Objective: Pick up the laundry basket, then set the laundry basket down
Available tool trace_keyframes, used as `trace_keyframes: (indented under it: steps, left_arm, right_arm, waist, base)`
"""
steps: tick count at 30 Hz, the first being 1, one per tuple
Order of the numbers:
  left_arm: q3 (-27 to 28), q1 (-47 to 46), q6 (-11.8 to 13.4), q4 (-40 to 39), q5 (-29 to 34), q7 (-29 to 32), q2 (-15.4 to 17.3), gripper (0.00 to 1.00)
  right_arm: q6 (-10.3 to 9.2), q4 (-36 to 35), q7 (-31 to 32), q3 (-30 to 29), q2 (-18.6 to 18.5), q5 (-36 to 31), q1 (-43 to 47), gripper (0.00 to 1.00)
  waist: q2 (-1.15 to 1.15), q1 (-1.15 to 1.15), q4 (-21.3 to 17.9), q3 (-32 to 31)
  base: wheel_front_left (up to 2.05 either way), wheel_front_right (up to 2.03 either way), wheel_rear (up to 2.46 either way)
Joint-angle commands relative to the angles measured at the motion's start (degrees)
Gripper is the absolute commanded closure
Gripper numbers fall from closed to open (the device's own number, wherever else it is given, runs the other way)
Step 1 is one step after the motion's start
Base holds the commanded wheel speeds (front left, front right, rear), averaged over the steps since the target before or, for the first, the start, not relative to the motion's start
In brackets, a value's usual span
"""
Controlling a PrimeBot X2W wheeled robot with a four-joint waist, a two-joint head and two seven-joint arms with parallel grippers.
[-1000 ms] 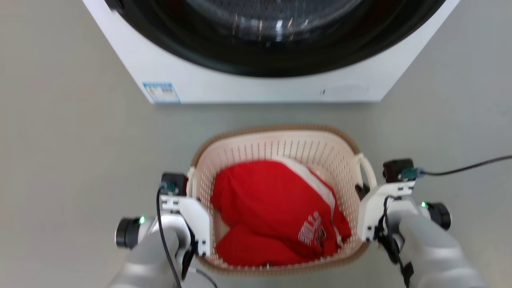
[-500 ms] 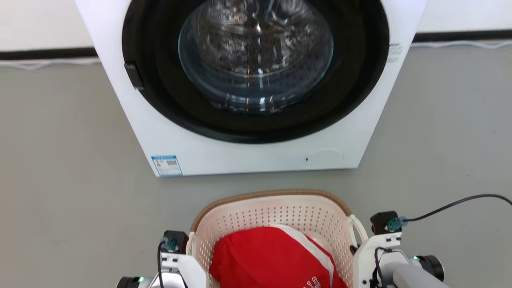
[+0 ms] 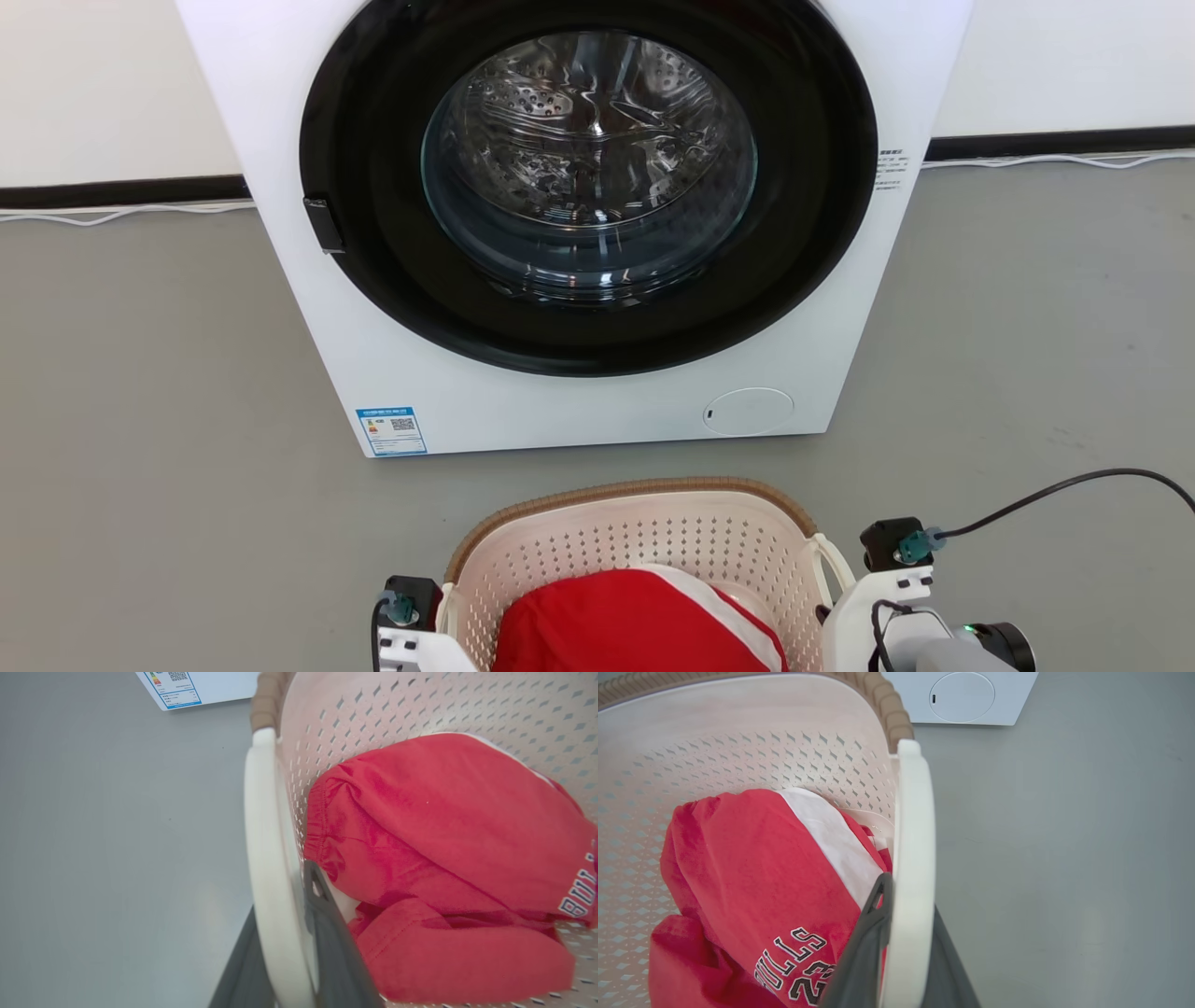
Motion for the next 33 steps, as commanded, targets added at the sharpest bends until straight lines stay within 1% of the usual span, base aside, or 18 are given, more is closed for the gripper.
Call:
trace_keyframes:
  steps: [1, 17, 33]
  left_arm:
    - [0.0, -0.3, -0.9, -0.4, 0.2, -0.3, 1.1, 1.00]
    - [-0.8, 0.5, -1.6, -0.4, 0.1, -0.6, 1.1, 1.00]
    - [-1.4, 0.5, -0.7, -0.4, -0.1, -0.6, 1.0, 1.00]
  right_arm:
    - [0.42, -0.9, 0.1, 1.5, 0.0, 0.4, -0.5, 1.00]
    - [0.42, -0.6, -0.1, 4.8, 0.0, 3.5, -1.2, 1.00]
    - [0.42, 0.2, -1.2, 6.7, 0.0, 5.4, -1.7, 1.00]
  waist:
    - [0.00, 0.00, -0.2, -0.2]
    - [0.00, 0.00, -1.4, -0.8]
    - [0.00, 0.00, -0.7, -0.7]
  base:
    - [0.00, 0.00, 0.00]
    - [0.00, 0.00, 0.00]
    - [0.00, 0.00, 0.00]
